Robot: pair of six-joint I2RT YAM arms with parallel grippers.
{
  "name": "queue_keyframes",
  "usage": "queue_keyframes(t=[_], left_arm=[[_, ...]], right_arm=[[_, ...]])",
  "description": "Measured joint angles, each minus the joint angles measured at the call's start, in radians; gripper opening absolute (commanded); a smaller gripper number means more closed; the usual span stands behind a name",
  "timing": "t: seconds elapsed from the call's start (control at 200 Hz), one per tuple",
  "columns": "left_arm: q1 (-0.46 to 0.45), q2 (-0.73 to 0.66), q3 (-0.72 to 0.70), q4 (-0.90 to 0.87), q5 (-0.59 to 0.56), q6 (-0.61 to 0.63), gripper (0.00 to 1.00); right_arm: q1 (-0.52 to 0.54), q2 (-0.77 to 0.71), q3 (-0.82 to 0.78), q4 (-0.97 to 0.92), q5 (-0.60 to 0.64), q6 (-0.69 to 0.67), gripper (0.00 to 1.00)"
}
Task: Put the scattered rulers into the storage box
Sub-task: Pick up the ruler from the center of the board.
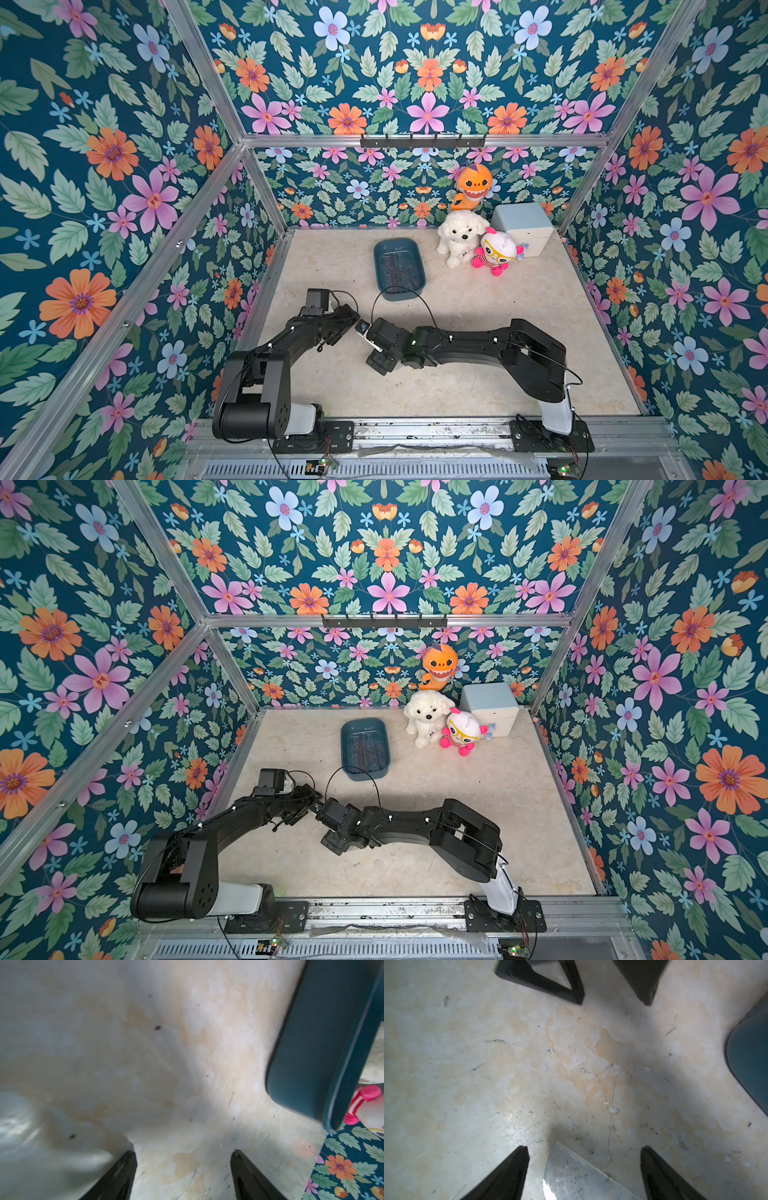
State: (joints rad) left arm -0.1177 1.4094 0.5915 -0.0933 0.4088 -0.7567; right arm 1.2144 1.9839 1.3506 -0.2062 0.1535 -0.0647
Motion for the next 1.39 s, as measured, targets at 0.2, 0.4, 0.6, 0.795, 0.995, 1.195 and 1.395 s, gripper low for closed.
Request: queue_keyframes(t=[0.2,0.4,0.6,0.795,0.995,1.195,1.395], left_arm=[[-0.086,0.013,-0.020,0.062,0.029,-0.001,0.71],[-0.185,0.006,-0.082,0.119,0.131,-0.001,0.58],[-0.262,-0.054,-0.110,0.015,0.146,-0.002,0.43],[-0.323,-0.048,-0.117,-0.020,0.177,-0.002,0.35],[-0.344,-0.018,-0.106,-0.023,0.209,-0.002,0.30],[-0.364,0.026,-0.078,-0.017,0.236,-0.004,0.30],[-0.373,0.067,-0.055,-0.003,0.268,-0.025,0.30]], right_arm=[[-0.013,-0.120,-0.102,0.011,-0.016,0.058,0.71],[-0.010,-0.254,-0.327,0.049,-0.071,0.216,0.52],[0.011,-0.270,-0.436,0.104,-0.105,0.352,0.43],[0.016,-0.206,-0.442,0.187,-0.118,0.428,0.33],[0.008,-0.187,-0.445,0.232,-0.086,0.471,0.24],[-0.051,-0.179,-0.465,0.285,-0.058,0.489,0.19],[-0.109,-0.181,-0.472,0.299,-0.061,0.492,0.18]])
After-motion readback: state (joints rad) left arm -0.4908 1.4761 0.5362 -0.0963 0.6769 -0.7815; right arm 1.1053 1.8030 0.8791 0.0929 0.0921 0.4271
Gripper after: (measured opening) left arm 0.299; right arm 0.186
